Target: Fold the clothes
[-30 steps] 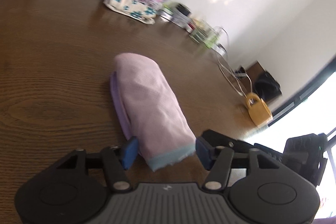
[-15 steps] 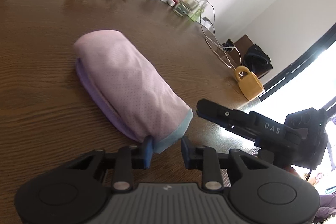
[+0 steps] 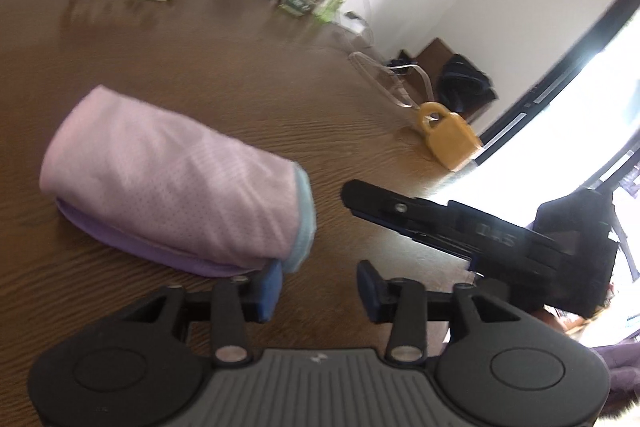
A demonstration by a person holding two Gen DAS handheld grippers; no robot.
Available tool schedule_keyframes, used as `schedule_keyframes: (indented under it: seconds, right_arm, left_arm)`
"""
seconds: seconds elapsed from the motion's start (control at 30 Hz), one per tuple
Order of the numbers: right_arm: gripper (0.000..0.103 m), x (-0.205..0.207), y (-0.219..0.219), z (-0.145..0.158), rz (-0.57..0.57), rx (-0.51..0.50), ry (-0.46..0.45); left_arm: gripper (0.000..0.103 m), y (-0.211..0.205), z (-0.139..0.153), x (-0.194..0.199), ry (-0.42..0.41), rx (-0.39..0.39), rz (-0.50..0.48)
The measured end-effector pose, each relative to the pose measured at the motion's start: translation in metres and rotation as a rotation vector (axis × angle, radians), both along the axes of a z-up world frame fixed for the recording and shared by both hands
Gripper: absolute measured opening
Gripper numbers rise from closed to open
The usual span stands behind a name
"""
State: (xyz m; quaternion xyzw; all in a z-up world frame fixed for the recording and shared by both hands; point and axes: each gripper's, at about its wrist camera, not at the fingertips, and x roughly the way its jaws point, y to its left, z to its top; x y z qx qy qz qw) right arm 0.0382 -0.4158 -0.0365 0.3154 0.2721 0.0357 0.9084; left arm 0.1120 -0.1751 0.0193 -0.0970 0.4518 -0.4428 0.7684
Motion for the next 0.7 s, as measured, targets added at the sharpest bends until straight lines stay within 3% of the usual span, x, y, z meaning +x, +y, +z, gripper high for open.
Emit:
schedule_keyframes:
  seconds: [0.1,0.17,0.37,0.5,0.63,0.7]
  right_arm:
    - [0.047,-0.003,0.000,0.001,0.010,0.026,-0.011]
    - [0.048,-0.001,0.002,0.000,0.021,0.057,-0.010]
    - [0.048,0.012,0.012,-0.006,0.052,0.137,0.017]
    - [0.048,0.021,0.025,-0.010,0.062,0.121,0.053]
    - [0.047,0.024,0.034,-0.009,0.057,0.101,0.056]
    - [0.038,0.023,0.035,-0.009,0.049,0.094,0.053]
  left_arm:
    - [0.057,0.024,0.017,-0.001,-0.044,-0.052,0.001]
    - [0.065,0.043,0.026,0.006,-0.067,-0.074,0.075]
    - [0.067,0.090,0.028,0.044,-0.100,-0.064,0.345]
    - [0.066,0.094,0.013,0.070,-0.080,-0.033,0.366]
    - [0.066,0.092,0.000,0.085,-0.039,-0.061,0.321]
    - [0.063,0.092,-0.006,0.088,-0.022,-0.064,0.289]
